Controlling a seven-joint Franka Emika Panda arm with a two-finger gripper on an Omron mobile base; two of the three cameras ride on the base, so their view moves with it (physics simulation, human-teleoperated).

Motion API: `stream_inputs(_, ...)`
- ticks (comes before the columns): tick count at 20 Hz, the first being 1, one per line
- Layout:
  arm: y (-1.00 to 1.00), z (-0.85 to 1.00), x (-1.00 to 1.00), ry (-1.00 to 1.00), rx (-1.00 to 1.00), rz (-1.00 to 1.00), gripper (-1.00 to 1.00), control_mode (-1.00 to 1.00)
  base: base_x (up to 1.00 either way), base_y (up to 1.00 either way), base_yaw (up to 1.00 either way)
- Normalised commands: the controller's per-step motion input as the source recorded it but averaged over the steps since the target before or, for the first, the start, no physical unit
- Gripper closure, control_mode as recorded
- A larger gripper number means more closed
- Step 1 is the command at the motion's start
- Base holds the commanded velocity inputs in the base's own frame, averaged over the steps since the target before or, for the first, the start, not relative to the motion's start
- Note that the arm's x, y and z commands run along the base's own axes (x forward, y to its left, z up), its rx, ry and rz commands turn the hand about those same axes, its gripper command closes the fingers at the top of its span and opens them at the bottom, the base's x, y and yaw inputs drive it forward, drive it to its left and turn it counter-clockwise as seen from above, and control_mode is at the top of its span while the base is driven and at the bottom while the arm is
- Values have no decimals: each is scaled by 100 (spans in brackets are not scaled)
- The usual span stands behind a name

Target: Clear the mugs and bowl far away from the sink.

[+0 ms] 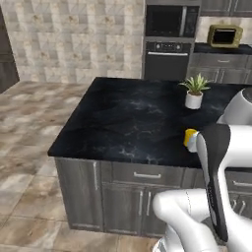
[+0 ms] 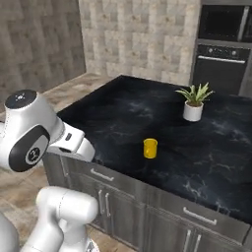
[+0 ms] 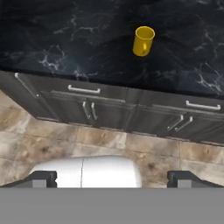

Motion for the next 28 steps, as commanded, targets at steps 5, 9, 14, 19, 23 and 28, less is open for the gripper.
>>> stream_inputs(5,0,0,0,0,0,0,-100,100,0,0,100)
stream_inputs(9,0,0,0,0,0,0,-100,100,0,0,100)
stream_inputs(14,0,0,0,0,0,0,-100,100,0,0,100)
stream_inputs(19,0,0,0,0,0,0,-100,100,0,0,100)
stream_inputs(23,0,0,0,0,0,0,-100,100,0,-1,100)
stream_inputs(28,0,0,0,0,0,0,-100,100,-1,-4,100)
